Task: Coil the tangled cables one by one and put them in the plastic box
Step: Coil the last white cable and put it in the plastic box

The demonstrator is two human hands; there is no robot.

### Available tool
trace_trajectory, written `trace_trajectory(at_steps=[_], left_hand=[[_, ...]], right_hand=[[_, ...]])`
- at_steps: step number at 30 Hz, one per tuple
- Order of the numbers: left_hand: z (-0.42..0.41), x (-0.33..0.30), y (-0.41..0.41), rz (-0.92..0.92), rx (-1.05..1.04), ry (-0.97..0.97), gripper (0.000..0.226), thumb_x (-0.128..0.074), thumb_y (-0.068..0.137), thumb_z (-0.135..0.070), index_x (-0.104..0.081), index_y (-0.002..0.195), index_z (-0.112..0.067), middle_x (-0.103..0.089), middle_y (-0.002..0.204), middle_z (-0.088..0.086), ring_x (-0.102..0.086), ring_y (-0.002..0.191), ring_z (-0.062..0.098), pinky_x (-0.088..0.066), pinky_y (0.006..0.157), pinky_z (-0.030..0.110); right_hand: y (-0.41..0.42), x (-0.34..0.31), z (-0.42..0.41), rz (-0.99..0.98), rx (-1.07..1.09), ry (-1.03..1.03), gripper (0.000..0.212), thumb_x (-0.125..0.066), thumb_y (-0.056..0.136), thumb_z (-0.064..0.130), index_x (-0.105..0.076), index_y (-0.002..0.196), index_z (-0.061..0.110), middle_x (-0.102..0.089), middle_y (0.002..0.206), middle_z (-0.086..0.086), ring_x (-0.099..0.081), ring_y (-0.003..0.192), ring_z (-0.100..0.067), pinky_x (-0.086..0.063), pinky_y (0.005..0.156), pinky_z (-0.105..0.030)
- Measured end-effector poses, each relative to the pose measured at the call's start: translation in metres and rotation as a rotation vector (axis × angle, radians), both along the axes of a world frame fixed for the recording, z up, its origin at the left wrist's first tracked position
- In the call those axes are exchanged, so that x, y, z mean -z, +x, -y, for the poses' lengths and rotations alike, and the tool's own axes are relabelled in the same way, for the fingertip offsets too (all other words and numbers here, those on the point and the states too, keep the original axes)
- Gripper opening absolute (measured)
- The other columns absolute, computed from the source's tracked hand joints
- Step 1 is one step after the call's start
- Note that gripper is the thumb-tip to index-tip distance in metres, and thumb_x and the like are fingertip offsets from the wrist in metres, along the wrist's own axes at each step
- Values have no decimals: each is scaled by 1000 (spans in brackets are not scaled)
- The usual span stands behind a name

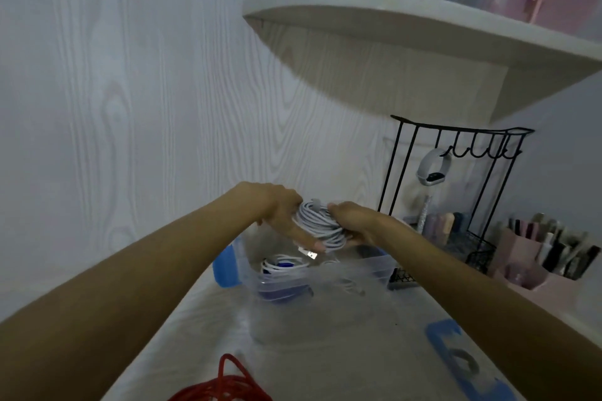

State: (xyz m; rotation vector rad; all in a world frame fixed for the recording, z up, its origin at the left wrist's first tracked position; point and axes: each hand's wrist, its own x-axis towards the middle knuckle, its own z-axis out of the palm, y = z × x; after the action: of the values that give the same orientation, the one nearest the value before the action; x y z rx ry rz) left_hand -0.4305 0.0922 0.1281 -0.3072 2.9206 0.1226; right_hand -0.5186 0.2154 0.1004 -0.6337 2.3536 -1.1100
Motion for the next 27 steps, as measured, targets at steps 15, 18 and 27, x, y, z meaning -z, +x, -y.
trace_trajectory(at_steps=[15,18,27], left_hand=[[-25,47,-39,83,160,-517,65,-61,79,-62,-52,125,-16,-63,114,4,-60,98,22,-42,78,31],[-34,59,-50,55,215,-535,51,-58,88,-45,-49,131,-19,-58,124,4,-58,108,23,-43,82,31],[-24,33,-37,90,121,-227,77,-62,80,-59,-43,137,-11,-59,127,8,-59,111,26,-47,98,41]], right_hand=[[-12,-9,-9,-246,-200,559,37,-48,98,15,-47,131,-1,-52,127,-18,-59,102,-27,-47,86,-31],[-14,-18,-8,-175,-402,716,61,-60,91,14,-32,144,1,-49,138,-18,-59,110,-25,-49,90,-28],[-20,3,-2,-192,-449,793,60,-64,89,14,-38,139,-4,-52,134,-21,-63,98,-27,-50,90,-32]])
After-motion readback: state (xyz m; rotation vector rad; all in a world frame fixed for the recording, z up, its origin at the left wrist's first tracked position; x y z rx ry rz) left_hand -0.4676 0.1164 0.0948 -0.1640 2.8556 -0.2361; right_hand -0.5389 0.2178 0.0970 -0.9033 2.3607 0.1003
